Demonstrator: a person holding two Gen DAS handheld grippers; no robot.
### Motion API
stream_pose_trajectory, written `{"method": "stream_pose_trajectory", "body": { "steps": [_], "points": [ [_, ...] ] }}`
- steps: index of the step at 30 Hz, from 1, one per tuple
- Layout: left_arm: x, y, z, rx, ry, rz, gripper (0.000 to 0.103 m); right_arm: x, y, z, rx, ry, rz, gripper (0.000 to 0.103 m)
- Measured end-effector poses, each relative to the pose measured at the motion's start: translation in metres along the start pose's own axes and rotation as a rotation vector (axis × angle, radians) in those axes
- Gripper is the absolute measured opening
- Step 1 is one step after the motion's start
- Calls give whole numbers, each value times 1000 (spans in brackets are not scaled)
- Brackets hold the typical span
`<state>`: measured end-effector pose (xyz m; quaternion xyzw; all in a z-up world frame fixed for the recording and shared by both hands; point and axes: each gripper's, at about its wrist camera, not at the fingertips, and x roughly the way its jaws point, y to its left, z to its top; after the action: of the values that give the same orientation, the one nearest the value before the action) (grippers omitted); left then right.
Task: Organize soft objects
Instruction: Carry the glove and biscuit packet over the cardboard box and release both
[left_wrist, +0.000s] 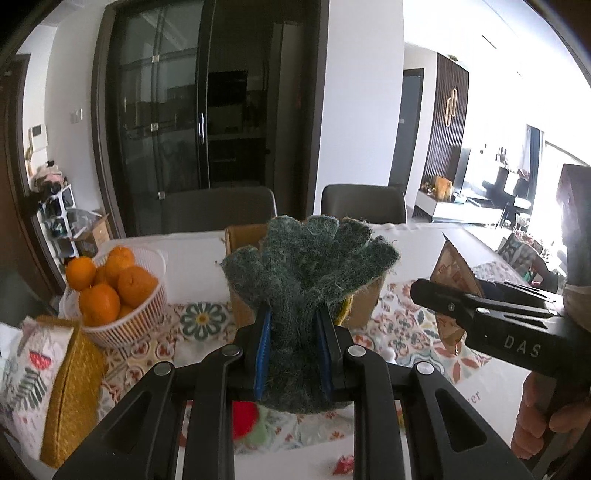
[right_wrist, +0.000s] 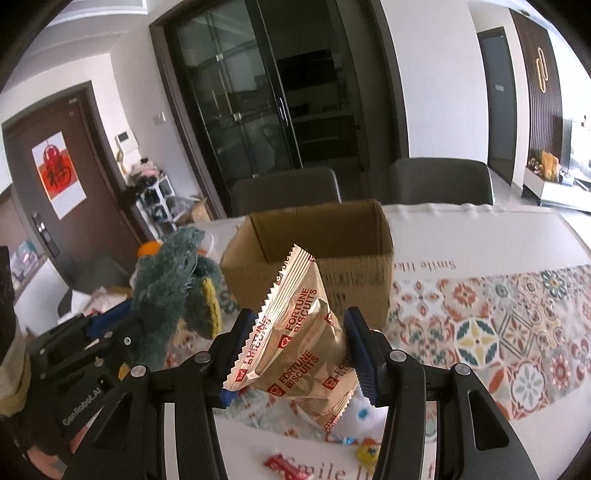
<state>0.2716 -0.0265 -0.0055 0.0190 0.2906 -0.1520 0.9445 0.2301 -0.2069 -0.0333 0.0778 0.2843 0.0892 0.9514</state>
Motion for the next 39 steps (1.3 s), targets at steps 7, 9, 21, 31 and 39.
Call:
{"method": "stream_pose_trajectory", "body": {
  "steps": [7,9,21,31,39],
  "points": [
    [18,8,25,-10,5,-48,23,8,0,29,27,-36,26,51],
    [24,9,32,-8,3,-54,23,11,-3,38,37,-46,35,51],
    [57,13,75,22,-14,-62,23,36,-14,90,45,-78,43,51],
    [100,18,95,29,36,-43,23,73,-23,118,27,-25,44,51],
    [150,25,99,-25,151,-71,23,124,-37,128,42,80,70,51]
  ]
}}
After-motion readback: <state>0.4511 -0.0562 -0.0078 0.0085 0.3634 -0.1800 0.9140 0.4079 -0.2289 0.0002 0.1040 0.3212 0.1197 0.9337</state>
